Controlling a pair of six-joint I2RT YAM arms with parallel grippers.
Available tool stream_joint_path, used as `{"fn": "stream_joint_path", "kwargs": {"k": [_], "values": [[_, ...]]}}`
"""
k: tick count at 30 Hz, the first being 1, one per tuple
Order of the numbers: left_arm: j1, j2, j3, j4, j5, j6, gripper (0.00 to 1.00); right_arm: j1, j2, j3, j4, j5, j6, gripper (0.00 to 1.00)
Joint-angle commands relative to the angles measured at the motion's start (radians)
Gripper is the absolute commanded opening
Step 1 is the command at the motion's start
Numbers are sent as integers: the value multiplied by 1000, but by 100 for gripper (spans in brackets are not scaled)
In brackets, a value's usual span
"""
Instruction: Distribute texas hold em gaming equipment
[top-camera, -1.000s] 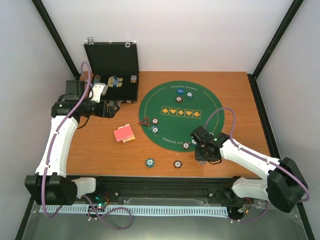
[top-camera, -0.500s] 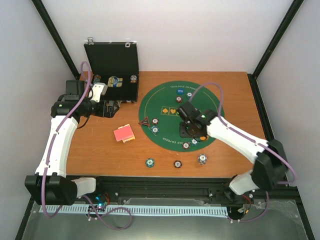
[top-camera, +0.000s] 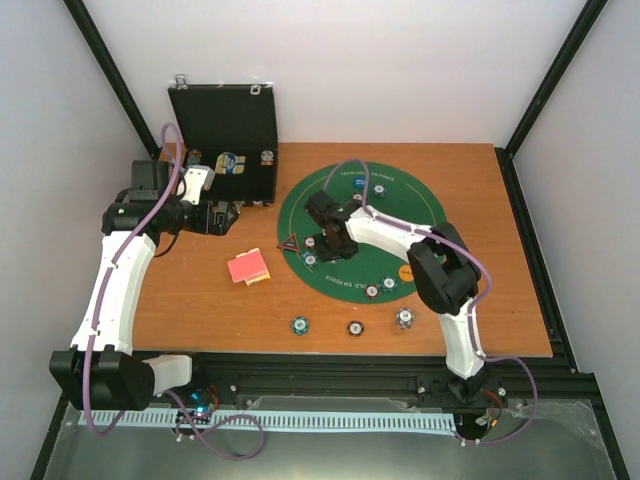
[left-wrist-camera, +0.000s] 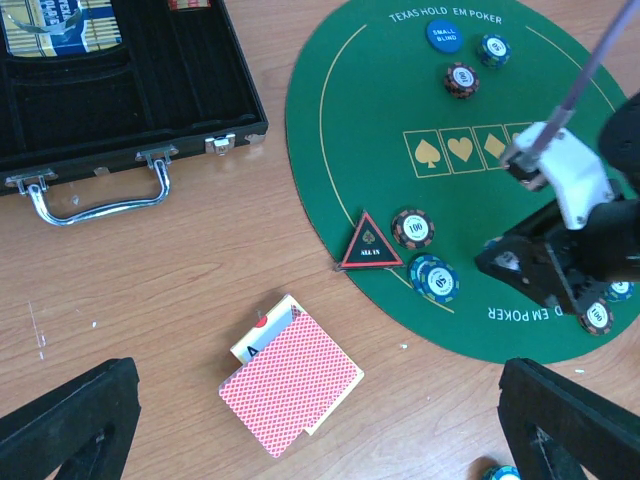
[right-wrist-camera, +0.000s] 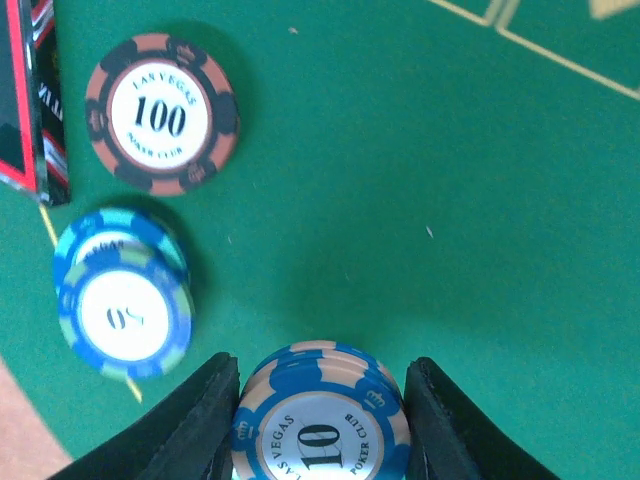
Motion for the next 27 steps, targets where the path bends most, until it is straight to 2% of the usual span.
{"fn": "stream_joint_path", "kwargs": {"k": [1,7,21,25,27], "values": [[7,-6,26,-9,4,3,100,4,80,97,-5,-9,-57,8],[6,-6,31,-14,9,7,100,3,150,141,4,-22,-68,9],[6,-1,21,-10,4,9,100,-3,206,207,-5,-18,-94,10],[6,-4,25,-14,6,8,100,-6,201,184,-1,-8,-92,18],[6,-7,25,-14,8,9,100,-9,191,173,0,-1,-92,35]]}}
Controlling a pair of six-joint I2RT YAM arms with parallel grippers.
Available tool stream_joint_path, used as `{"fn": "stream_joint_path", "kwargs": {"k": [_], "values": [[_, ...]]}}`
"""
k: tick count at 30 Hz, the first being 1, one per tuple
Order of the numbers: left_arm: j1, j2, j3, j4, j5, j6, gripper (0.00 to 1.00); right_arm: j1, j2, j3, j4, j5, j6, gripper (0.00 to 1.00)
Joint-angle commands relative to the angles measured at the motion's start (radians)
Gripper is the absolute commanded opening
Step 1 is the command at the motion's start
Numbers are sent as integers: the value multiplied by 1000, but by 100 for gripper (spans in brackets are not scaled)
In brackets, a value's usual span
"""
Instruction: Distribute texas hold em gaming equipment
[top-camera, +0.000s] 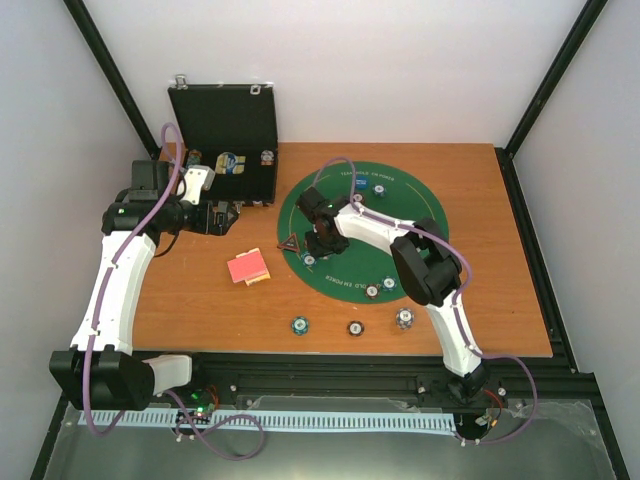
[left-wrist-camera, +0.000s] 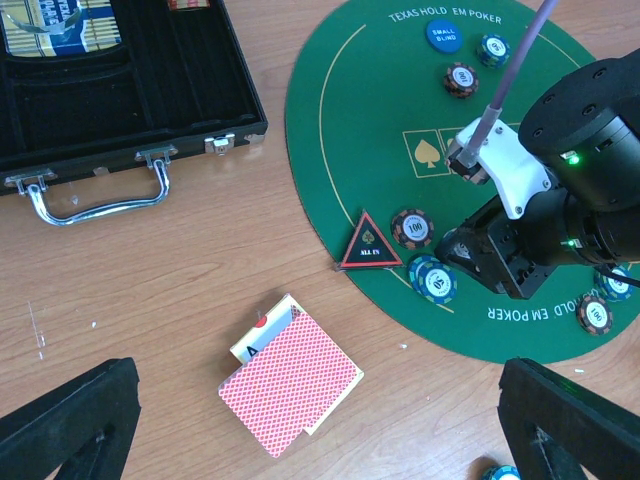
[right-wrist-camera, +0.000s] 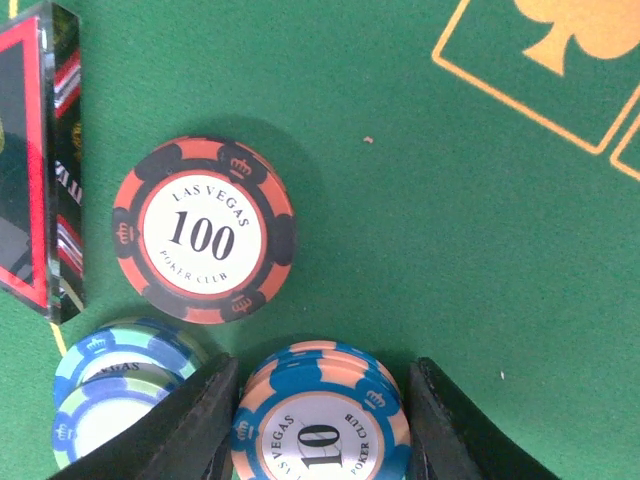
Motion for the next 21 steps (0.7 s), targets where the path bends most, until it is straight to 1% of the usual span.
{"fn": "stream_joint_path", "kwargs": {"k": [1,2,7,8,12,15,17,21], "values": [[6,-9,24,-14,8,10,100,-11,-4,-13,3,22,-6,41],[6,-11,23,-14,8,9,100,-13,-14,-12,-1,23,-8,47],[6,-12,21,-18,11,9,100,-21,-107,-2,-37,56,-26,51],[6,-14,21,-17,11,9,100,-22,-130,2,-48,61,-34,53],[6,-14,20,-21,11,9,100,-22,-222,1,-112,79,-44,57],[6,-18,18,-20,12,12,100,-22,-344,-113,-102,78,-12,64],[6,-18,17,-18,16,13,100,-22,-434,-218,-92,81,26,64],[6,-13,20,-20,26,10,100,-17,-607,-438,-92,111,109,70]]}}
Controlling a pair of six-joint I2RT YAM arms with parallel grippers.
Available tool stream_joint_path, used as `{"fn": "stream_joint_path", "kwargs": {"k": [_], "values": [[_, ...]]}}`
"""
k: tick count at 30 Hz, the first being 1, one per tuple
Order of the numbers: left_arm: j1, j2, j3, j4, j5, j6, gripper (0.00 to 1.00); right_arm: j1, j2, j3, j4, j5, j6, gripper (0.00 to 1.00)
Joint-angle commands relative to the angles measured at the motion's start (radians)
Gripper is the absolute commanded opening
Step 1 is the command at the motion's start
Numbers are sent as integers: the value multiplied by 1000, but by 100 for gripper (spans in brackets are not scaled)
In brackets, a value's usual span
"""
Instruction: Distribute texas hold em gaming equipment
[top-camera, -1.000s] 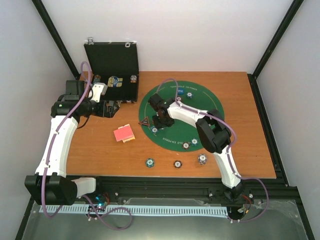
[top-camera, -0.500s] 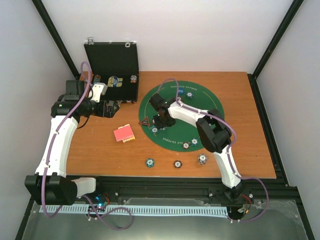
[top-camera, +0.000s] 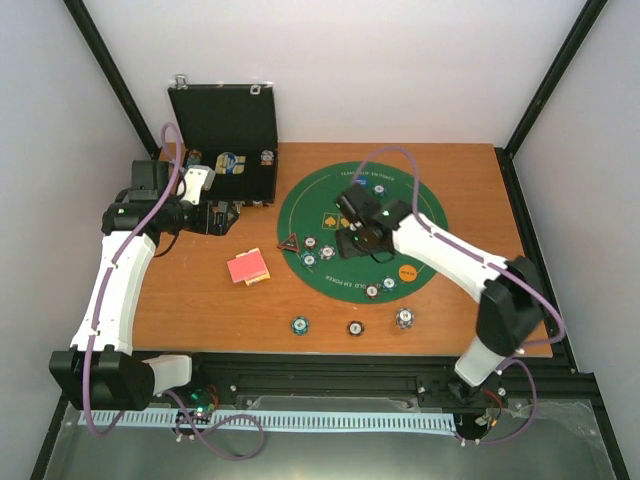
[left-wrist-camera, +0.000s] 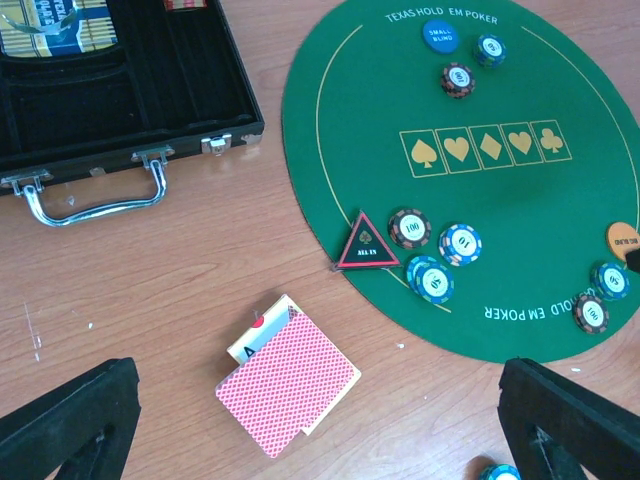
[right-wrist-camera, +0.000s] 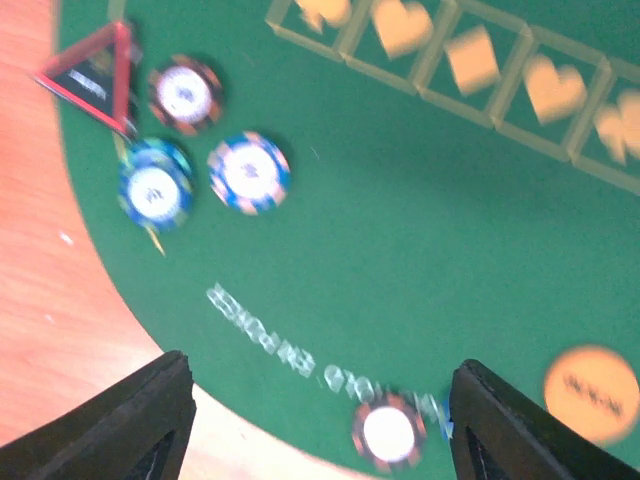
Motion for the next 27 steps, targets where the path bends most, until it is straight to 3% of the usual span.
{"fn": "stream_joint_path", "kwargs": {"k": [1,11,27], "values": [[6,-14,19,-19,25,10,100,4,-147,-233,-41,50,102,72],[6,-19,1,1,41,-2,100,5,-444,-534,-106,82,284,79],[6,-16,14,-4,43,2,100,-8,-460,-709,-37,63,378,79]]}}
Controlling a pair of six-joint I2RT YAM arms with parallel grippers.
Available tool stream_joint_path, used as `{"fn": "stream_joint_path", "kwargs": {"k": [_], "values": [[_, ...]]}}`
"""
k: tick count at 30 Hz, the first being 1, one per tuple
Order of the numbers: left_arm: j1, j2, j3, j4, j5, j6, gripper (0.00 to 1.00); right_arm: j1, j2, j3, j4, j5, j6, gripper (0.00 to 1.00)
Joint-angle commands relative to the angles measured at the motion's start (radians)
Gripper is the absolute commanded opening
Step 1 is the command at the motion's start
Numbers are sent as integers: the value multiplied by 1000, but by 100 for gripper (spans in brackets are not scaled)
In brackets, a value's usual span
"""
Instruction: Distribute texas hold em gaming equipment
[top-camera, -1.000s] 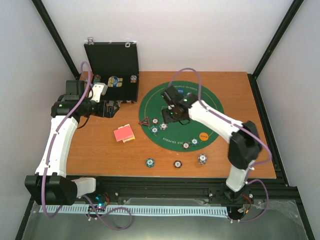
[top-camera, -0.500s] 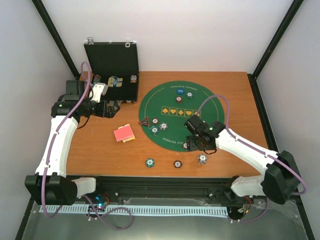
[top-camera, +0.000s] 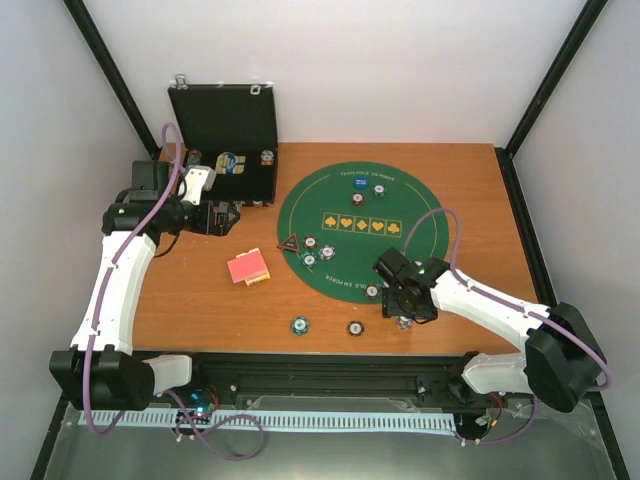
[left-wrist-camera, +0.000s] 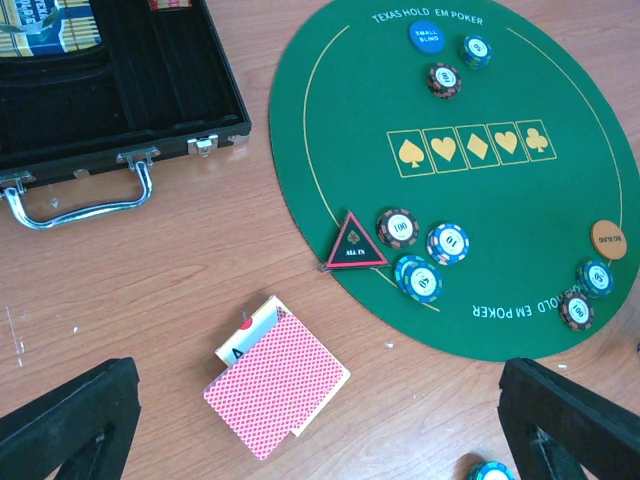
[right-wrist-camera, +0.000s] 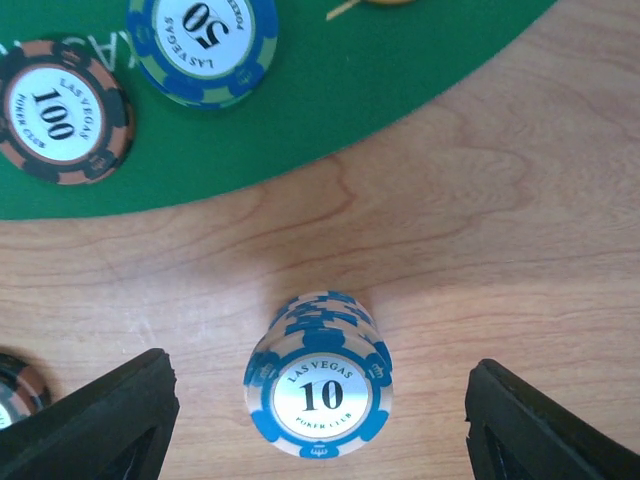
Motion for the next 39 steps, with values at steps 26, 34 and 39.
{"fn": "stream_joint_path", "kwargs": {"k": [26,34,39], "values": [[6,-11,29,-13,7,12,100,-41,-4,-124,149,-40,22,49],[6,-13,22,-11,7,12,100,-41,-28,-108,117,-35,16,37],[6,-15,19,-11,4,14,100,-42,-47,-86,91,-28,10,32]]}}
